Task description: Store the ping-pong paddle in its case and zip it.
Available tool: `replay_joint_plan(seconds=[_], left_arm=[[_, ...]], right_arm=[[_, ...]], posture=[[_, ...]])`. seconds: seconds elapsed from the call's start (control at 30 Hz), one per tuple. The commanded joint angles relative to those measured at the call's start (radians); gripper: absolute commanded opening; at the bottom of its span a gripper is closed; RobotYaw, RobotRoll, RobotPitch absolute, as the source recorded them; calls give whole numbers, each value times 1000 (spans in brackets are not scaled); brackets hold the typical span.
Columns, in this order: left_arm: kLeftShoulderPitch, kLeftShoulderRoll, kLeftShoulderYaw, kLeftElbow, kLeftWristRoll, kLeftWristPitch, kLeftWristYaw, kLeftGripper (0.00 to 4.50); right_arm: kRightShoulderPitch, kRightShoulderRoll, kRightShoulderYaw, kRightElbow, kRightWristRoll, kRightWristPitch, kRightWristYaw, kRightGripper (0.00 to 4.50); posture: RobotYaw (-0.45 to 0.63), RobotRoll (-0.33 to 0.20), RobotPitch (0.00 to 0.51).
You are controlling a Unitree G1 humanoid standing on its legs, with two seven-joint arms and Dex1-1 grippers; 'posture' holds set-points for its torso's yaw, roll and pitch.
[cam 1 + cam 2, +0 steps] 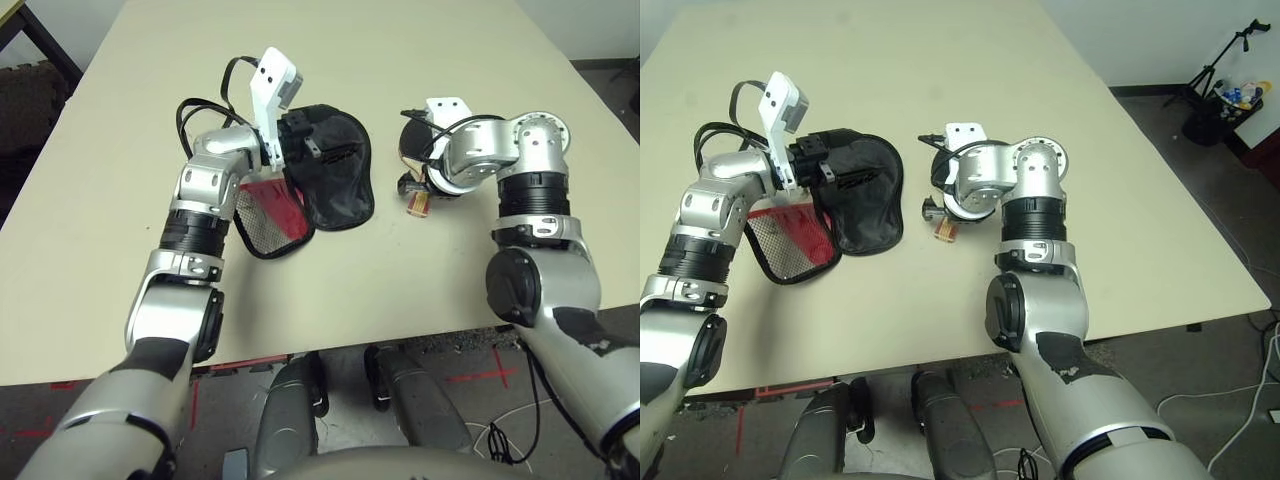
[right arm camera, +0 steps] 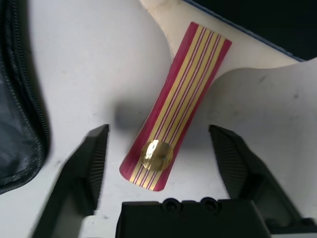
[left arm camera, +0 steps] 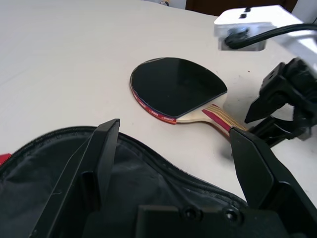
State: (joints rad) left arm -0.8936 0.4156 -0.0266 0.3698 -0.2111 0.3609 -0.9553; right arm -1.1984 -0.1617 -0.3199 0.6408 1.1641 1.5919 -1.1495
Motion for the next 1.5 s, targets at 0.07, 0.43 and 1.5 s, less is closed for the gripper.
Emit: replay_joint_plan(seconds=[0.07, 0.43, 1.5], left_arm=[[31, 15, 0, -60, -21, 47, 3, 4500], [24, 29, -16, -103, -33, 86, -1, 4500], [-135, 393, 53, -2, -20, 94, -110, 4500]], right_arm=[[-28, -2, 16, 31, -107, 22, 95, 2733], [-83, -11, -51, 2, -357, 22, 260, 1217], [-205, 200, 43, -36, -419, 22, 548, 1216]], posture=[[-215, 0, 225], [-228, 0, 201], [-109, 0, 176]])
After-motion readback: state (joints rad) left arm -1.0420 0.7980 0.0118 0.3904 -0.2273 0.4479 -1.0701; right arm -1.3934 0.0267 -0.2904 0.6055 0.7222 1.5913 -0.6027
